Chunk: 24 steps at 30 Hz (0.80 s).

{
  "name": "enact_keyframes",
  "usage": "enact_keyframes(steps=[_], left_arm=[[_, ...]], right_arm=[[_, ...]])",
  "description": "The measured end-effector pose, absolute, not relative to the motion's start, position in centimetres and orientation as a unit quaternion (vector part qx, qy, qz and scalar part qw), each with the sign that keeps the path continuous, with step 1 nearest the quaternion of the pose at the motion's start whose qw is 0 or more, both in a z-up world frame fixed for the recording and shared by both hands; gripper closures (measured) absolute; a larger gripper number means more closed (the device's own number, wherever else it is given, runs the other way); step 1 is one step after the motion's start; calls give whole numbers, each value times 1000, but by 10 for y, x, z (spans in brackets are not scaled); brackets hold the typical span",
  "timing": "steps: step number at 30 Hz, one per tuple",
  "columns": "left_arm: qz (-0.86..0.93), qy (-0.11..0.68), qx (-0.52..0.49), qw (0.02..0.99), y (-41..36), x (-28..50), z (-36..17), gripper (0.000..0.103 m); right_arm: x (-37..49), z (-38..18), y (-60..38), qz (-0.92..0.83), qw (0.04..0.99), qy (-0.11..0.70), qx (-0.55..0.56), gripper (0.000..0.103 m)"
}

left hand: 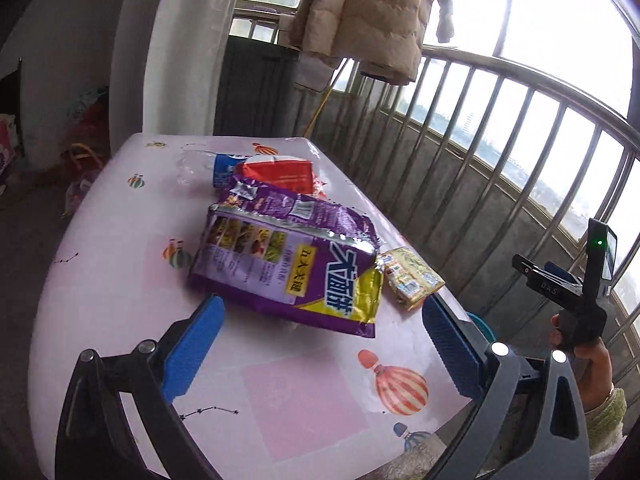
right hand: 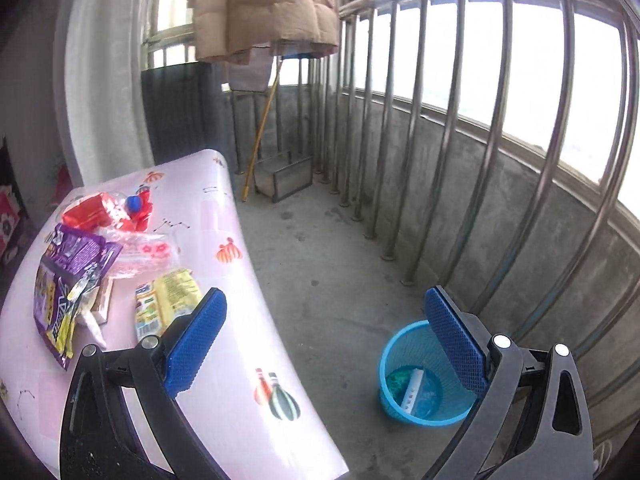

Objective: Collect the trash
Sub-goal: 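Move both grippers back over the table toward the remaining wrappers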

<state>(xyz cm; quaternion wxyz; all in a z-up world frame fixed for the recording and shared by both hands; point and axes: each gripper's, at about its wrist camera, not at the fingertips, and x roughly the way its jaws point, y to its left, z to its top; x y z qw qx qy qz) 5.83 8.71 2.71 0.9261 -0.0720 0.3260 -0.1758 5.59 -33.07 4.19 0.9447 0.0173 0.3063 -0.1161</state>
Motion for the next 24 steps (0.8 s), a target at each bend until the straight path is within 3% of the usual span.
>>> enact_keyframes(steps=[16, 24], left_arm=[[-93, 341, -152, 923, 128, 48, 10, 6], [-84, 336, -175, 922, 149, 45, 5, 6]], right_arm=[[74, 60, -262, 8, 938, 346, 15, 8], [71, 77, -240, 31, 945, 321, 46, 8]])
